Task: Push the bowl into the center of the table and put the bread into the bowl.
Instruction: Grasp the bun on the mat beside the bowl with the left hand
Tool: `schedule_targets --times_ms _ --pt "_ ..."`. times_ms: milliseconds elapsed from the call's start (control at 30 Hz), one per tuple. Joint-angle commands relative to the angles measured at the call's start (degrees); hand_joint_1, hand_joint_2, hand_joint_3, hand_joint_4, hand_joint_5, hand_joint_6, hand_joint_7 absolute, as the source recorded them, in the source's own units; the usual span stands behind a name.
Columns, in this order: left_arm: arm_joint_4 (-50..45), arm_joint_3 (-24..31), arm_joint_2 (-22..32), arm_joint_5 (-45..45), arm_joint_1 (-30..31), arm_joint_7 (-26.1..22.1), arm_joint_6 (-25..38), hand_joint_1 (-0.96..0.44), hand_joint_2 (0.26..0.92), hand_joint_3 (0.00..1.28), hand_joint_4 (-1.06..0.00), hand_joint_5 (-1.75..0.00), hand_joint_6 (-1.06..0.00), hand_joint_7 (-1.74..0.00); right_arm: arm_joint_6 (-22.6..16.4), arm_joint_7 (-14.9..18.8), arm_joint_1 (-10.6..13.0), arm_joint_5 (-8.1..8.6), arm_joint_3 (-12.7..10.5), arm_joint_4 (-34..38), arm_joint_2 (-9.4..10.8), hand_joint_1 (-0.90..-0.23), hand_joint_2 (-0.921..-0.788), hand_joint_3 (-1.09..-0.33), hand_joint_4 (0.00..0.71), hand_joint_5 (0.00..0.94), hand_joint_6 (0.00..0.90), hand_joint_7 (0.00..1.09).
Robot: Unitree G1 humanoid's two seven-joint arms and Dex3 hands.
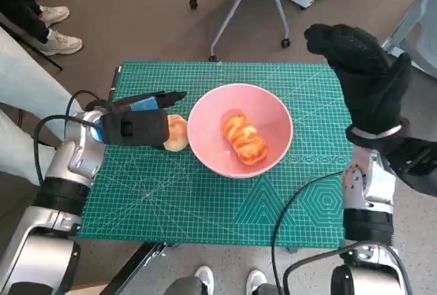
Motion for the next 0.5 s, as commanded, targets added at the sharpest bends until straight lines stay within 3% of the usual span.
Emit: schedule_targets --times_ms 33,333,433,500 --pt "4.05 -1.46 -1.99 1.36 -1.91 2.15 -0.74 -0.22 0.755 0.00 0.00 0.00 -0.09 -0.01 0.07 0.49 0.45 -0.15 0.23 0.60 -0.01 -0.675 -0.921 -0.645 0.167 0.002 0.005 0.52" --pt "11.56 -3.65 -5.01 3.57 -3.34 7.61 -2.08 -0.11 0.785 0.01 -0.10 -0.03 -0.18 -0.04 0.08 0.48 0.60 -0.04 0.50 0.26 0.10 -0.677 -0.921 -0.647 0.165 0.001 0.003 0.52" --pt "13.75 -4.40 -5.84 4.39 -3.78 9.67 -2.14 -0.09 0.801 0.02 -0.17 -0.03 -0.25 -0.05 0.04 0.54 0.62 0.04 0.45 0.25 -0.01 -0.677 -0.921 -0.647 0.166 0.001 0.003 0.52" --pt "14.80 -4.62 -6.27 4.70 -3.98 10.71 -2.04 -0.07 0.816 0.02 -0.25 -0.03 -0.35 -0.08 0.10 0.65 0.63 0.18 0.39 0.22 -0.10 -0.678 -0.921 -0.646 0.166 0.001 0.004 0.52"
